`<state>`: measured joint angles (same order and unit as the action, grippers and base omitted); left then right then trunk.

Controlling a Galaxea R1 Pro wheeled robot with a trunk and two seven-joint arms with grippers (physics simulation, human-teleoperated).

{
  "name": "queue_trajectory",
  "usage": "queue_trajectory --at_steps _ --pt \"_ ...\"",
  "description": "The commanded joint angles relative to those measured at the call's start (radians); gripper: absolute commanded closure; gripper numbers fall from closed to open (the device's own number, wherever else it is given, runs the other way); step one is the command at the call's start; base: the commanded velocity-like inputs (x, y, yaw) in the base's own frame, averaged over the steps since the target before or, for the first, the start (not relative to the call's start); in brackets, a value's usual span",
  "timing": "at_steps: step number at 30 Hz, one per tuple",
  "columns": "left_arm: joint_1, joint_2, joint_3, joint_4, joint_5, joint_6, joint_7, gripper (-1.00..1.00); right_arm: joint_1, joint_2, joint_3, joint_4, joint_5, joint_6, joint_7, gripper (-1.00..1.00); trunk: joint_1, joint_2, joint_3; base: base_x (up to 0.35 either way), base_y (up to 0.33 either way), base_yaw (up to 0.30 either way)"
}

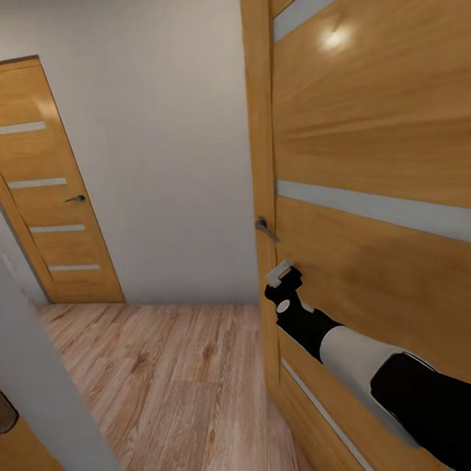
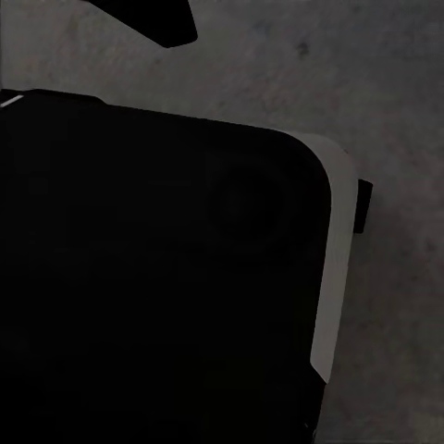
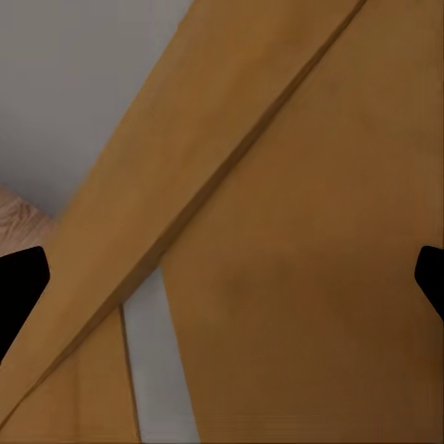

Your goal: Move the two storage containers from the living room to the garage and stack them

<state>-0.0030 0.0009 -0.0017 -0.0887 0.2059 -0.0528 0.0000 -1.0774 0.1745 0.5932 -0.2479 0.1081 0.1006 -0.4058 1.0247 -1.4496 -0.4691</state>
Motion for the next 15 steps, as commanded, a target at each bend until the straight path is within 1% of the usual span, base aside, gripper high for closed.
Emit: queue_trajectory --at_steps 1,5,7,15 --pt "0.000 0.000 -0.001 0.000 0.006 -0.002 0.000 -1.00 -0.001 0.000 -0.001 -0.001 0.014 0.011 -0.011 -1.00 0.000 0.000 -0.001 0.211 0.000 0.000" --pt "0.000 -0.002 -0.001 0.000 0.006 -0.002 0.000 -1.00 -0.001 0.000 -0.001 -0.001 0.015 0.009 -0.015 -1.00 0.000 0.000 -0.001 0.252 0.000 0.000" --pt "0.000 -0.002 0.004 0.000 0.008 -0.002 0.000 -1.00 -0.001 0.000 -0.001 -0.001 0.014 0.007 -0.015 -1.00 0.000 0.000 -0.001 0.159 0.000 0.000" --pt "0.000 -0.002 0.009 0.000 0.013 -0.002 0.000 -1.00 -0.001 0.000 -0.001 0.001 0.013 0.017 -0.016 -1.00 0.000 0.000 -0.001 0.019 0.000 0.000"
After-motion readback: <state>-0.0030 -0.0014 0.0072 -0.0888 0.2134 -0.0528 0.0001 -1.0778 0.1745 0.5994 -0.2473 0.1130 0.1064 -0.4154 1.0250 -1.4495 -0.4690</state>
